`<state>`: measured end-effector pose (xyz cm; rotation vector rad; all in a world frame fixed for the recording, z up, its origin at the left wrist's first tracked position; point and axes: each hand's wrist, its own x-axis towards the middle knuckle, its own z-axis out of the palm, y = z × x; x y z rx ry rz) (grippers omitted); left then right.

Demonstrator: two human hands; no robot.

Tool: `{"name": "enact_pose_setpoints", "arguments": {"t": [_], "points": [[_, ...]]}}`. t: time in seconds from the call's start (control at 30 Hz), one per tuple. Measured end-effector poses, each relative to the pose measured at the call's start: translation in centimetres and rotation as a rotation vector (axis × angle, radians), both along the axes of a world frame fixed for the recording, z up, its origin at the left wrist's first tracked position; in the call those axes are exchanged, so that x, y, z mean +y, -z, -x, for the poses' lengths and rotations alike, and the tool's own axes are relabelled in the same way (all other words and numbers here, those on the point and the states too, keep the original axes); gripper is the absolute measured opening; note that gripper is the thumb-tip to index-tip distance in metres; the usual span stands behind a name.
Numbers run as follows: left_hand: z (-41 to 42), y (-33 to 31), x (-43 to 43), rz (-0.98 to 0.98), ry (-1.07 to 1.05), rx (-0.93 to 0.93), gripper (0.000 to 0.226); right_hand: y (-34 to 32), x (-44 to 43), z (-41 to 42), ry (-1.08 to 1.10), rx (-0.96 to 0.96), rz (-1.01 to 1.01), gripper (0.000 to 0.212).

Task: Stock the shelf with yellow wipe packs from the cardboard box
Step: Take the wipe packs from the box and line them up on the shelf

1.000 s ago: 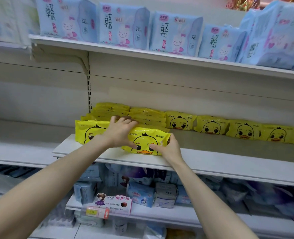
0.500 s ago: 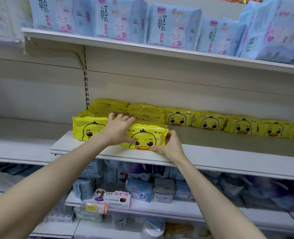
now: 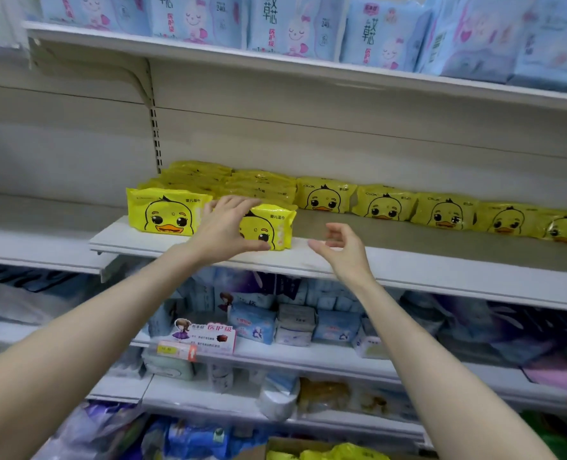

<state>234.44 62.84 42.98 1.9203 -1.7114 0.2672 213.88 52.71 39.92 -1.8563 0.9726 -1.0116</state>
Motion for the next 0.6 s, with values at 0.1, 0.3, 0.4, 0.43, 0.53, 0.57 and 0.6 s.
{"name": "enact_pose_setpoints", "arguments": {"t": [0.1,0.3,0.4,0.43,0.53,0.57,0.6], "points": [[4.6,1.2,1.3,-0.002,0.028,0.166,0.083,0.7,1.0,4.2,-0.016,-0.021,-0.011,0.047],[14.8,6.5,3.8,-0.024,0.087,0.569,0.071,4.5,3.3,12.8,-0.027,-0.025,-0.068,0.037],[19.3,9.8,4.9,-0.102,0.071,0.663,0.070,8.0,4.1,16.7,-0.026,-0.002,-0.145,0.033],[20.7,11.1,5.3,-0.131,0.059,0.693,0.069,9.4,4.2,18.0,-0.023,0.004,-0.175,0.032],[23.9,15.0,6.4,-0.212,0.038,0.815,0.080,13.3,5.1,21.6,-0.024,0.039,-0.250,0.026],[24.9,16.2,6.8,-0.231,0.032,0.838,0.082,14.6,5.4,22.6,-0.020,0.042,-0.280,0.022],[25.9,17.4,7.2,-0.259,0.019,0.858,0.077,15.9,5.7,23.6,-0.014,0.039,-0.312,0.019]]}}
